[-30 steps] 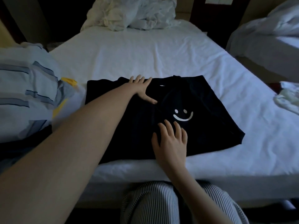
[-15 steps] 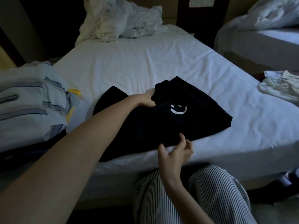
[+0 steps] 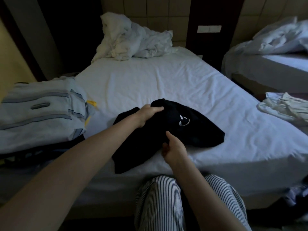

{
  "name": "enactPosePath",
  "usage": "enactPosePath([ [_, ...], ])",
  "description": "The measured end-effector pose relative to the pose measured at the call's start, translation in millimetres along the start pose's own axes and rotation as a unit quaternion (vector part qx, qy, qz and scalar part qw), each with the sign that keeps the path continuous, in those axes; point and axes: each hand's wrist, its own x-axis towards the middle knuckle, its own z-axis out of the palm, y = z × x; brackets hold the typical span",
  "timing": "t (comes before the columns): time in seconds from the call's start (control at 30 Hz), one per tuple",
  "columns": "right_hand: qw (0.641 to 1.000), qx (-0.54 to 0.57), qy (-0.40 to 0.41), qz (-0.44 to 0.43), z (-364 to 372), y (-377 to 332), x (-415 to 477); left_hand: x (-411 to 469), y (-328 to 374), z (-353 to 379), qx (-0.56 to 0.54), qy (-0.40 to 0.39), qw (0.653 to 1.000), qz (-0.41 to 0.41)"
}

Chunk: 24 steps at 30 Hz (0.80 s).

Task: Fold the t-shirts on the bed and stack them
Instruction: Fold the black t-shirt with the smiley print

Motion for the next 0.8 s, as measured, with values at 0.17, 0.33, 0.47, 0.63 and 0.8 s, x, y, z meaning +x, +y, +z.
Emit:
enactPosePath([
  [0.17, 0.986, -0.058, -0.015, -0.157, -9, -67, 2, -15, 61, -50, -0.034, 0.024, 0.999, -0.001],
  [0.33, 0.970, -0.138, -0.075, -0.186, -13, -138, -8, -25, 82, -91, -0.080, 0.068, 0.994, -0.010],
  [0.47, 0.961, -0.196, -0.082, -0.179, 0, -174, 17, -22, 67, -110, -0.105, 0.108, 0.987, -0.063],
  [0.63, 0.949, -0.245, -0.090, -0.176, 28, -211, 44, 0, 91, -128, -0.144, 0.158, 0.974, -0.079],
  [0.8, 0.939, -0.230, -0.127, -0.223, 70, -257, 45, 4, 161, -121, -0.174, 0.143, 0.972, 0.069],
])
